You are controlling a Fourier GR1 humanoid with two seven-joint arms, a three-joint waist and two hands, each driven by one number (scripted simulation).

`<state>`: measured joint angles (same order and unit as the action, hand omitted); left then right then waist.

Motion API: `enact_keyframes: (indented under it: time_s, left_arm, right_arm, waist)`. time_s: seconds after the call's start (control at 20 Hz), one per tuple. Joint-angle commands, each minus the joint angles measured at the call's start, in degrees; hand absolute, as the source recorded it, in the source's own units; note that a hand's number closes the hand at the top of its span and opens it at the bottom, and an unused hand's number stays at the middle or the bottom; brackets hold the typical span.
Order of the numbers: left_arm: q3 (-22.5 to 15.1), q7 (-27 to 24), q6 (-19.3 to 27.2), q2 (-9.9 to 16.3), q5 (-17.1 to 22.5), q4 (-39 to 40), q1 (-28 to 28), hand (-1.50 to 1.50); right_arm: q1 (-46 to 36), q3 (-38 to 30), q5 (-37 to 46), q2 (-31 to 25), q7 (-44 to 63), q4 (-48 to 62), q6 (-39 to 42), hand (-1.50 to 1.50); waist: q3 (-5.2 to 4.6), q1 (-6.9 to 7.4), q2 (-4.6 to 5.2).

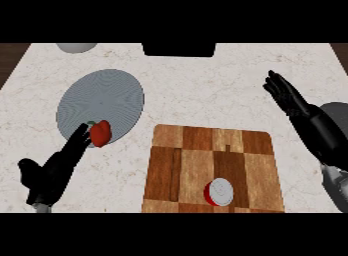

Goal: Pick the can from the cutting board and place it in the pan

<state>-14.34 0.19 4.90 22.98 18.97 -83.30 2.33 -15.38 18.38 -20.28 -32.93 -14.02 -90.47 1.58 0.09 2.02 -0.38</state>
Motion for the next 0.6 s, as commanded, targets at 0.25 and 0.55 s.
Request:
enact_keyframes:
  time_s: [0.25, 0.55]
  left_arm:
    - [4.57, -3.26, 5.49, 0.81, -4.34, -3.92, -11.27, 0.00]
    - [6.64, 0.92, 10.07, -1.09, -5.05, -1.30, -14.01, 0.00]
  right_arm:
    - [-6.02, 21.01, -1.78, 2.63, -0.78, 1.48, 29.68, 1.50]
    - [-5.94, 9.70, 14.47, -2.06, -31.33, 14.40, 24.27, -1.50]
  waist:
    - [0.08, 5.77, 2.12]
    - [0.14, -1.64, 0.83]
